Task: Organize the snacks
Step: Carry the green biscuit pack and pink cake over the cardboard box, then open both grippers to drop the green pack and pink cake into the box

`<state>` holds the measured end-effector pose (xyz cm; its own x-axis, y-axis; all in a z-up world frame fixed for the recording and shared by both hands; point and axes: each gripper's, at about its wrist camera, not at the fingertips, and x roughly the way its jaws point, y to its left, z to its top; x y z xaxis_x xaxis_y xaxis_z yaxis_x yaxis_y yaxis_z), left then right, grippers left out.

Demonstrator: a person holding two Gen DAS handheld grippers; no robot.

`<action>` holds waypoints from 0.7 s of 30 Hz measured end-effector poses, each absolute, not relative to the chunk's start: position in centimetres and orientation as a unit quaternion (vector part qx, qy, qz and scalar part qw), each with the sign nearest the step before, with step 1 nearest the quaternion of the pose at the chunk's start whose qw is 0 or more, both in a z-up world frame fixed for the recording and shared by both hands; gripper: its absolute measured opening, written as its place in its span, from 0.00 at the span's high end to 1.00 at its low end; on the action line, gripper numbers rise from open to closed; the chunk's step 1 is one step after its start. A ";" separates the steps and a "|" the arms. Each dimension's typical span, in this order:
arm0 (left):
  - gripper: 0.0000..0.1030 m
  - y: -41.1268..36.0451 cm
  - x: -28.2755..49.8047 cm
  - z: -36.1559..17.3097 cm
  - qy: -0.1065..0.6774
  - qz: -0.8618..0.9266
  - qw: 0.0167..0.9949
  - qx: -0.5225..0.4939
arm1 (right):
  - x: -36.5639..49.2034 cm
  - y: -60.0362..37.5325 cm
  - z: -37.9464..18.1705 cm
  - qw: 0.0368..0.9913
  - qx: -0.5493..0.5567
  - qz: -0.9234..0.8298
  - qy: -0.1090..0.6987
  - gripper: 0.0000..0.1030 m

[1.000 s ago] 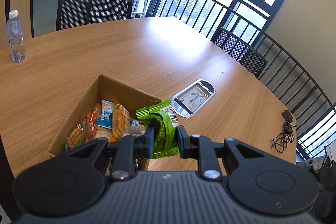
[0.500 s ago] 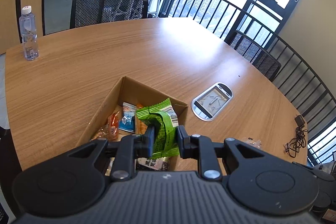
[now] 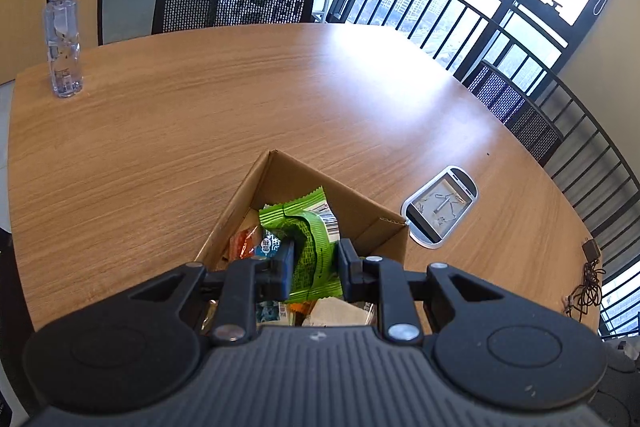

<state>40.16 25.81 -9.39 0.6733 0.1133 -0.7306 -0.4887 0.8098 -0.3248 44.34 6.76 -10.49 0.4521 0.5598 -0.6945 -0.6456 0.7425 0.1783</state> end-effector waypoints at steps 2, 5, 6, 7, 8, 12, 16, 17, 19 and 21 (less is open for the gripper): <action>0.78 26.0 40.5 -9.7 0.366 0.177 0.875 -0.262 | 44.6 7.3 -10.4 0.849 -0.056 0.357 0.385 0.67; 0.75 26.4 40.7 -9.7 0.360 0.185 0.874 -0.269 | 45.0 8.1 -10.3 0.848 -0.056 0.360 0.385 0.67; 0.75 26.6 40.8 -9.7 0.360 0.189 0.873 -0.270 | 45.1 8.3 -10.3 0.848 -0.056 0.361 0.384 0.67; 0.75 26.8 40.7 -9.7 0.361 0.190 0.871 -0.272 | 45.2 8.5 -10.2 0.848 -0.056 0.363 0.383 0.67; 0.74 26.9 40.7 -9.6 0.361 0.191 0.871 -0.274 | 45.2 8.7 -10.1 0.847 -0.056 0.365 0.382 0.67; 0.71 27.6 40.0 -9.1 0.359 0.197 0.871 -0.272 | 45.7 9.8 -9.8 0.847 -0.055 0.370 0.378 0.67; 0.66 28.5 39.1 -8.6 0.355 0.212 0.871 -0.265 | 46.0 11.1 -9.3 0.846 -0.057 0.376 0.373 0.67; 0.64 28.7 38.8 -8.5 0.354 0.215 0.871 -0.264 | 46.1 11.5 -9.2 0.848 -0.058 0.375 0.371 0.66; 0.60 29.1 38.3 -8.2 0.353 0.220 0.870 -0.264 | 46.1 12.0 -8.7 0.854 -0.058 0.370 0.362 0.62; 0.54 29.5 37.8 -8.1 0.353 0.224 0.870 -0.262 | 46.2 12.2 -8.2 0.857 -0.049 0.374 0.351 0.46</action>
